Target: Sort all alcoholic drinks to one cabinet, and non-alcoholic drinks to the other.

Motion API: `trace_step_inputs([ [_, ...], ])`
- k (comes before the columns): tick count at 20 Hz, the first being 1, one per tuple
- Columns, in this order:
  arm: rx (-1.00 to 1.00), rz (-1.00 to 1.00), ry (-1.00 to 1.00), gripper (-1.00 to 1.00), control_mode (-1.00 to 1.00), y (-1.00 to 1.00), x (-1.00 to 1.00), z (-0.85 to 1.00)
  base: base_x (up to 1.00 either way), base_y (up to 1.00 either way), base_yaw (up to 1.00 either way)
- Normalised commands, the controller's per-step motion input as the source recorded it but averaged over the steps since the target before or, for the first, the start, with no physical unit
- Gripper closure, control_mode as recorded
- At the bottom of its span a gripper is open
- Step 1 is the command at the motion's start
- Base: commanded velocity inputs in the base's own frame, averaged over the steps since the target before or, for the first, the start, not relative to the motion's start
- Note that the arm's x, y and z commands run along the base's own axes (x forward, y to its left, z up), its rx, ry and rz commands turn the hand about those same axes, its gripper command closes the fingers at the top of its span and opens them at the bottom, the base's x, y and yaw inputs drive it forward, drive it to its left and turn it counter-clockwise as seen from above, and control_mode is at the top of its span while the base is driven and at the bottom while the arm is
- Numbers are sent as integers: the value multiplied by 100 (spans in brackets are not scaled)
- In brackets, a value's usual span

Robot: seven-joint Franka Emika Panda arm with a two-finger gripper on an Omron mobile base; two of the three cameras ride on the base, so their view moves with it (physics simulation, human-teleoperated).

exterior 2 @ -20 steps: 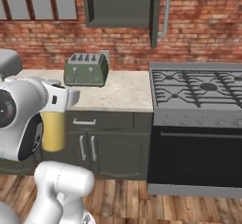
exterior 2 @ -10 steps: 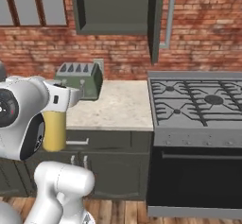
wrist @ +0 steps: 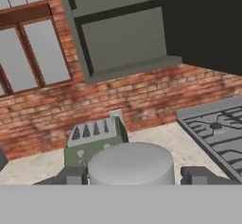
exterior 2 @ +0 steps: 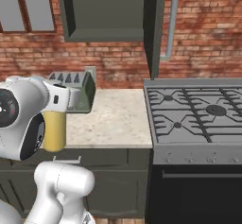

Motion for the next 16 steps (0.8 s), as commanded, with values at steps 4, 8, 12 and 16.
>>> trace_step_inputs([
  [4,0,0,0,100,100,0,0,0,57,4,-8],
  [8,0,0,0,100,100,0,0,0,56,0,-3],
  [12,0,0,0,100,100,0,0,0,62,0,0],
  [16,0,0,0,100,100,0,0,0,57,0,0],
])
